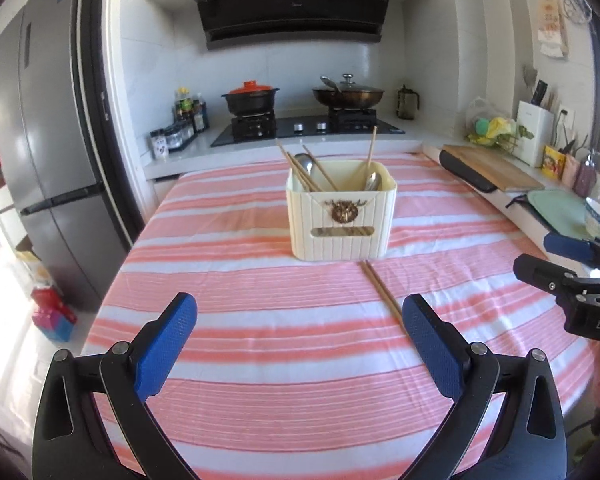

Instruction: Organize utensils

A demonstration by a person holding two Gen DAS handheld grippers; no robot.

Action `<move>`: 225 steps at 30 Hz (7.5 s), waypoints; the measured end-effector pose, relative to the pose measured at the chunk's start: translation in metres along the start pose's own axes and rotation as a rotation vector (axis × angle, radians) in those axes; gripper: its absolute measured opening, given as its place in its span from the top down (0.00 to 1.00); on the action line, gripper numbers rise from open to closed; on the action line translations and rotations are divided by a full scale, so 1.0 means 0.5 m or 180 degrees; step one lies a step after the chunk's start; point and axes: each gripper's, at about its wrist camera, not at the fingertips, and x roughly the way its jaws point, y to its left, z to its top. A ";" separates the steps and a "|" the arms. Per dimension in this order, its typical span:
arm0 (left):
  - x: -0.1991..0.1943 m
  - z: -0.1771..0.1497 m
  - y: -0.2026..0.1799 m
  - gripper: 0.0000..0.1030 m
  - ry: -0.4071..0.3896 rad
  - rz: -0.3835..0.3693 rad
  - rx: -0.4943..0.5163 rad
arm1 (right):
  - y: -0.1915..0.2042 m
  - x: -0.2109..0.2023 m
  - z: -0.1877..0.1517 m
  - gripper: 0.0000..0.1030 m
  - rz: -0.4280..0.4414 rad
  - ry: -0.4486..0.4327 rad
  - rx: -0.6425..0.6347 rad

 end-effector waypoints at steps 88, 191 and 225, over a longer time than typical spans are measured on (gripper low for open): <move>0.326 -0.140 -0.048 0.95 0.1191 -0.0179 -0.0139 | 0.064 0.268 -0.156 0.54 0.0071 0.0952 -0.0361; 0.011 0.292 0.191 0.97 -0.0675 -0.0872 -0.0548 | -0.008 -0.017 0.318 0.94 0.0217 -0.0774 -0.0260; 0.401 0.334 0.077 0.13 0.0097 -0.0587 -0.0484 | -0.039 0.440 0.388 0.49 0.0565 0.0170 0.0277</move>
